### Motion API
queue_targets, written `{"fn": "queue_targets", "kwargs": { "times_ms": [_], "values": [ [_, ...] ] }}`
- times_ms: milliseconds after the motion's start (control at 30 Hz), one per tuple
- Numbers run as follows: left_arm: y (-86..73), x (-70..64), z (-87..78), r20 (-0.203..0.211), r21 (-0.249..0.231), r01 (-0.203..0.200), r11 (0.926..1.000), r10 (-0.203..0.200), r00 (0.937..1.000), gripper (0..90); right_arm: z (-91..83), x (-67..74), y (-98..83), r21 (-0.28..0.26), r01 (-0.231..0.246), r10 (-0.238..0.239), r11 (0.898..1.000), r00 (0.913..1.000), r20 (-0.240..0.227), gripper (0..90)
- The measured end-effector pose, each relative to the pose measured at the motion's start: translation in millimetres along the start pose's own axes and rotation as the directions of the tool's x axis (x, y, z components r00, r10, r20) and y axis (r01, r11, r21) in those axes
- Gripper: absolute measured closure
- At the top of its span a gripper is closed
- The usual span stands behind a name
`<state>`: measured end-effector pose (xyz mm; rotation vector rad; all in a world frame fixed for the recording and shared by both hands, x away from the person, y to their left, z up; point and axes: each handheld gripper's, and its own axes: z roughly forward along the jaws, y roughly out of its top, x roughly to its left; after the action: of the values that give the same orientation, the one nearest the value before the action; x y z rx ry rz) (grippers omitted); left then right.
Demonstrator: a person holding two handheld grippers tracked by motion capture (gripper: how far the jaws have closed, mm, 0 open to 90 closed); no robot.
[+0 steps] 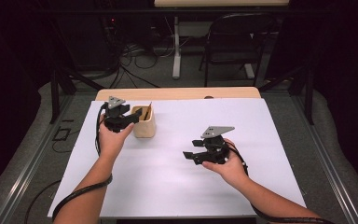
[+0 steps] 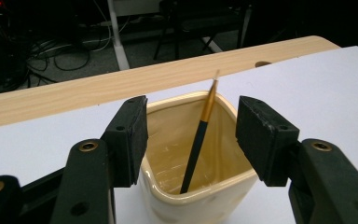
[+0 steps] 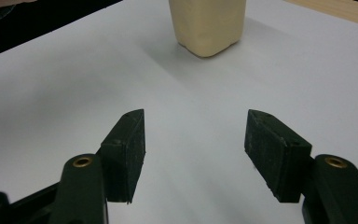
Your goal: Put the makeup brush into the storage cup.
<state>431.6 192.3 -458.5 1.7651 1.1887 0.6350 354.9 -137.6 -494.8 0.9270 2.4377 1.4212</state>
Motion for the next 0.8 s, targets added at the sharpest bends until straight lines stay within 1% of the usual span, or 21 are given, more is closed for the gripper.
{"fn": "queue_targets", "kwargs": {
  "times_ms": [33, 167, 233, 333, 433, 467, 500, 533, 633, 700, 800],
  "values": [
    [0.2, -0.1, -1.7, 0.006, 0.008, -0.006, 1.0, 0.006, 1.0, 43.9, -0.7, -0.3, 0.2, 0.01, 0.002, -0.002, 1.0, 1.0, 0.0, 37.8],
    [-0.4, -0.4, -7.8, 0.023, 0.024, -0.03, 0.9993, 0.029, 0.9993, 44.0, -3.3, -3.0, -0.7, 0.021, 0.002, -0.002, 1.0, 1.0, 0.002, 37.5],
    [-0.7, -0.5, -9.1, 0.028, 0.024, -0.031, 0.9992, 0.031, 0.9991, 44.0, -4.1, -4.6, -1.8, 0.008, -0.001, 0.001, 1.0, 1.0, 0.006, 37.5],
    [-1.2, -0.7, -14.8, 0.042, 0.035, -0.046, 0.9983, 0.044, 0.9981, 44.0, -7.4, -7.3, -2.7, 0.018, -0.004, 0.004, 1.0, 0.9999, 0.013, 37.3],
    [-1.3, -1.2, -17.9, 0.051, 0.043, -0.051, 0.9978, 0.049, 0.9975, 44.0, -9.0, -9.0, -4.1, 0.009, -0.007, 0.007, 1.0, 0.9999, 0.015, 37.2],
    [-1.2, -1.3, -19.6, 0.055, 0.046, -0.059, 0.9972, 0.056, 0.9969, 44.0, -10.5, -9.7, -4.6, 0.017, -0.01, 0.01, 1.0, 0.9997, 0.023, 37.2],
    [-1.1, -1.9, -21.6, 0.059, 0.05, -0.063, 0.9967, 0.06, 0.9964, 44.1, -11.3, -10.9, -5.5, 0.012, -0.009, 0.009, 1.0, 0.9997, 0.023, 37.2],
    [-1.2, -2.2, -23.3, 0.064, 0.054, -0.067, 0.9963, 0.064, 0.9959, 44.2, -13.2, -12.1, -6.3, 0.02, -0.013, 0.012, 1.0, 0.9996, 0.026, 37.2],
    [-2.8, -3.8, -28.0, 0.078, 0.063, -0.07, 0.9956, 0.065, 0.9948, 44.2, -17.7, -16.3, -9.8, 0.013, -0.022, 0.021, 1.0, 0.9991, 0.038, 37.2],
    [-3.8, -4.6, -29.9, 0.085, 0.066, -0.075, 0.995, 0.069, 0.994, 44.2, -21.1, -18.4, -10.8, 0.021, -0.021, 0.02, 1.0, 0.9988, 0.046, 37.2],
    [-6.1, -6.5, -32.8, 0.098, 0.074, -0.081, 0.994, 0.073, 0.9925, 44.2, -25.3, -21.6, -12.4, 0.008, -0.031, 0.031, 0.999, 0.9981, 0.054, 37.2]
  ]
}}
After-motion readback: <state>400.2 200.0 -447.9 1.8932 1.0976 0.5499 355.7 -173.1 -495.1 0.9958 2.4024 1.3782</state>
